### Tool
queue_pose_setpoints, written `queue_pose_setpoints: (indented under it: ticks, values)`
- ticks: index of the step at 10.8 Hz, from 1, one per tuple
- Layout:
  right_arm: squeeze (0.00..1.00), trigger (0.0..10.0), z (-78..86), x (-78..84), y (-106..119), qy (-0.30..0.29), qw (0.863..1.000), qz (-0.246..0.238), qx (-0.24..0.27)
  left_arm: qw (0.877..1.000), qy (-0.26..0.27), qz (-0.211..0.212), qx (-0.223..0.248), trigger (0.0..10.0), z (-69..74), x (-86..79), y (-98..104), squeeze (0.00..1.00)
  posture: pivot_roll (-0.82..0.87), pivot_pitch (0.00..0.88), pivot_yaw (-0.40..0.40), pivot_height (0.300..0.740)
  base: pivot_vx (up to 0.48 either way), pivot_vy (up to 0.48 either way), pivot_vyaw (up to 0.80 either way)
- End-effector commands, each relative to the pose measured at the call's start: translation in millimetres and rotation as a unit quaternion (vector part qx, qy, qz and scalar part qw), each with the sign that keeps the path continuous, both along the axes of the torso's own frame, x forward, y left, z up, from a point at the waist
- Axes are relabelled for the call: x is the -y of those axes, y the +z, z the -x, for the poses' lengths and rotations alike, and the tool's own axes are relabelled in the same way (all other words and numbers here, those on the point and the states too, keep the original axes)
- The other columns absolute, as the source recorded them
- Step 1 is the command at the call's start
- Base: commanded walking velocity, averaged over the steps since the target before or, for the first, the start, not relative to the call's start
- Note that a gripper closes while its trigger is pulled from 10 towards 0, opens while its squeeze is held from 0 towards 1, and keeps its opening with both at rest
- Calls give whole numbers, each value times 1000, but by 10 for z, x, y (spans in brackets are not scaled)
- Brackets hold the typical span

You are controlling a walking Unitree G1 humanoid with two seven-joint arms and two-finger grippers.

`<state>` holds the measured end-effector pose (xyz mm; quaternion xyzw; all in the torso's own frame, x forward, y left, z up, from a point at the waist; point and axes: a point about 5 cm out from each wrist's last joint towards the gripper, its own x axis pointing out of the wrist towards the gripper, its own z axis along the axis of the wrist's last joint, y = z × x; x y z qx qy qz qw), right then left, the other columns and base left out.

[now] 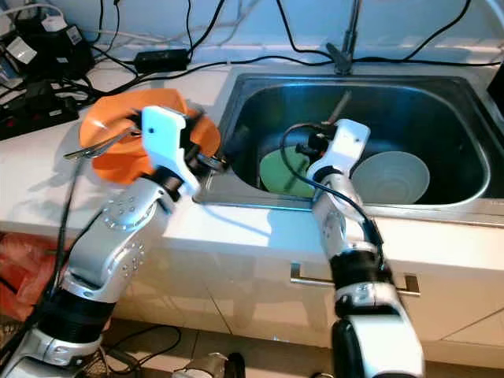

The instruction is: Kitchen organization

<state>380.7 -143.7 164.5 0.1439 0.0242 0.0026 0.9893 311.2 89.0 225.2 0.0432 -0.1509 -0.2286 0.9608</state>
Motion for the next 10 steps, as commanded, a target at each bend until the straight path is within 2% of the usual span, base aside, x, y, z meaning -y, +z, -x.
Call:
queue_pose_setpoints:
  ticks: [1,2,3,4,5,6,7,8,9,10]
  values:
    - [0,10000,-8,-4,-48,-1,1000,27,-14,999,17,-23,16,10000,4,-29,-47,1000,140,81,109,740,0,0,0]
    - [0,10000,-22,31,-51,-5,999,31,-16,999,21,-33,24,10000,10,-33,-83,1000,140,81,109,740,0,0,0]
    - [55,10000,-42,83,-49,-11,999,40,-19,999,22,-39,27,10000,19,-32,-130,1000,139,82,111,740,0,0,0]
    - [1000,10000,-62,122,-46,-16,999,44,-21,998,21,-45,28,10000,21,-30,-167,1000,142,83,113,740,0,0,0]
    - [1000,10000,-69,129,-45,-16,999,46,-21,998,21,-45,29,10000,18,-31,-182,1000,142,83,113,740,0,0,0]
    - [1000,10000,-78,135,-42,-17,999,46,-22,999,20,-44,23,10000,14,-37,-205,808,145,84,115,740,0,0,0]
    - [1000,10000,-89,137,-36,-16,999,46,-22,999,18,-45,20,10000,13,-47,-225,357,147,84,116,740,0,0,0]
    - [1000,10000,-96,137,-35,-15,999,44,-22,999,14,-49,17,10000,17,-44,-242,165,149,85,116,740,0,0,0]
    - [1000,10000,-100,129,-40,-10,999,41,-24,998,-32,-50,-16,10000,45,23,-307,137,149,85,116,740,0,0,0]
    - [1000,10000,-105,122,-36,-7,999,40,-23,994,-80,-51,-44,10000,86,85,-348,27,152,87,115,740,0,0,0]
